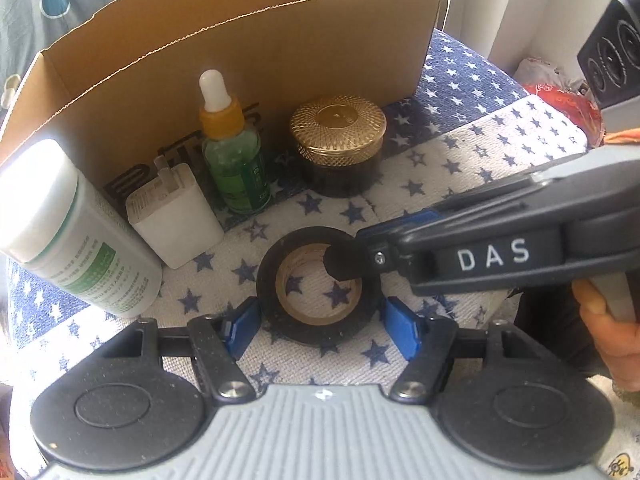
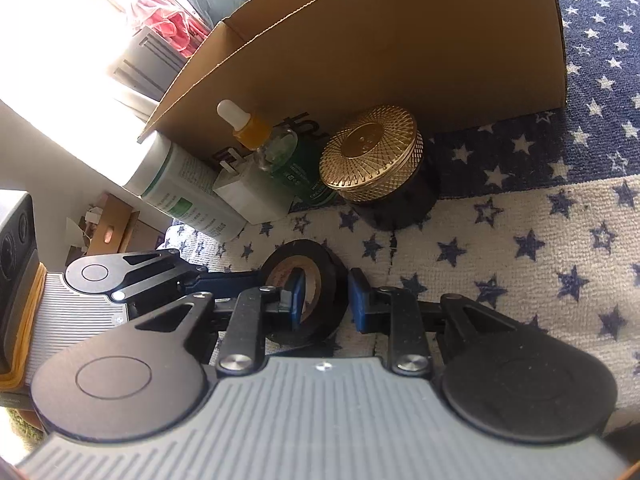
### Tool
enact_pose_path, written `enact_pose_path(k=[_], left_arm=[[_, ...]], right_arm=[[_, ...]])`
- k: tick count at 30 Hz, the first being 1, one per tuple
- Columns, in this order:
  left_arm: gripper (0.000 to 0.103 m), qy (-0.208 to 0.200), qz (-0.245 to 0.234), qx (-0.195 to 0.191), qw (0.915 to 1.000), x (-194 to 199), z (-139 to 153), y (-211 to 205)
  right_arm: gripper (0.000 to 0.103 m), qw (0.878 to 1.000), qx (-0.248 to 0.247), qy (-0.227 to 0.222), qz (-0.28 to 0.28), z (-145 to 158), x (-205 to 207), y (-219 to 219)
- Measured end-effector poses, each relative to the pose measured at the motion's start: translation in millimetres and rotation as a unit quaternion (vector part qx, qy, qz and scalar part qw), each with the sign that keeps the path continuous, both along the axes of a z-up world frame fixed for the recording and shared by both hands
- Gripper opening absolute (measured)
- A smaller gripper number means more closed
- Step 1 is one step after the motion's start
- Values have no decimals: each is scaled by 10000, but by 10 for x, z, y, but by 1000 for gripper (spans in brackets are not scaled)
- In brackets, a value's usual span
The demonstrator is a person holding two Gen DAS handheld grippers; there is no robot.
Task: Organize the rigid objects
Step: 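Lift the black tape roll and carry it over the box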
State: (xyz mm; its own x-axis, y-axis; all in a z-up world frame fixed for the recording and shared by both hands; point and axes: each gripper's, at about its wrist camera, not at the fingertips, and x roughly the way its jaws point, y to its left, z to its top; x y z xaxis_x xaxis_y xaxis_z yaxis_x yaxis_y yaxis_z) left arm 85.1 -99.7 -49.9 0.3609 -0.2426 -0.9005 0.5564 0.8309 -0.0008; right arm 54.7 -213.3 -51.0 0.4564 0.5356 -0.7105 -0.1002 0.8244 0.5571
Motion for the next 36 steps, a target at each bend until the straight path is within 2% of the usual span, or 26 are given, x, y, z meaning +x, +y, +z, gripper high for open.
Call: enact_pose_path(k=[5, 8, 20, 29, 36], left_arm=[[68, -72, 68, 15, 9999, -15, -6, -3], [65, -83, 107, 23, 9999, -10, 6, 4], [65, -221, 63, 20, 9997, -90, 139, -13], [65, -621, -50, -119, 9980, -255, 389, -52], [65, -1265, -293, -378, 9908, -426, 735, -82]], right_arm=[[23, 9998, -149, -131, 80, -2, -22, 48], [23, 9998, -137, -127, 69, -5, -24, 49], [23, 9995, -186, -243, -43, 84, -121, 63], [24, 9983, -215, -510, -193, 269, -293, 21], [24, 9933, -293, -1058, -358, 649, -514, -84]])
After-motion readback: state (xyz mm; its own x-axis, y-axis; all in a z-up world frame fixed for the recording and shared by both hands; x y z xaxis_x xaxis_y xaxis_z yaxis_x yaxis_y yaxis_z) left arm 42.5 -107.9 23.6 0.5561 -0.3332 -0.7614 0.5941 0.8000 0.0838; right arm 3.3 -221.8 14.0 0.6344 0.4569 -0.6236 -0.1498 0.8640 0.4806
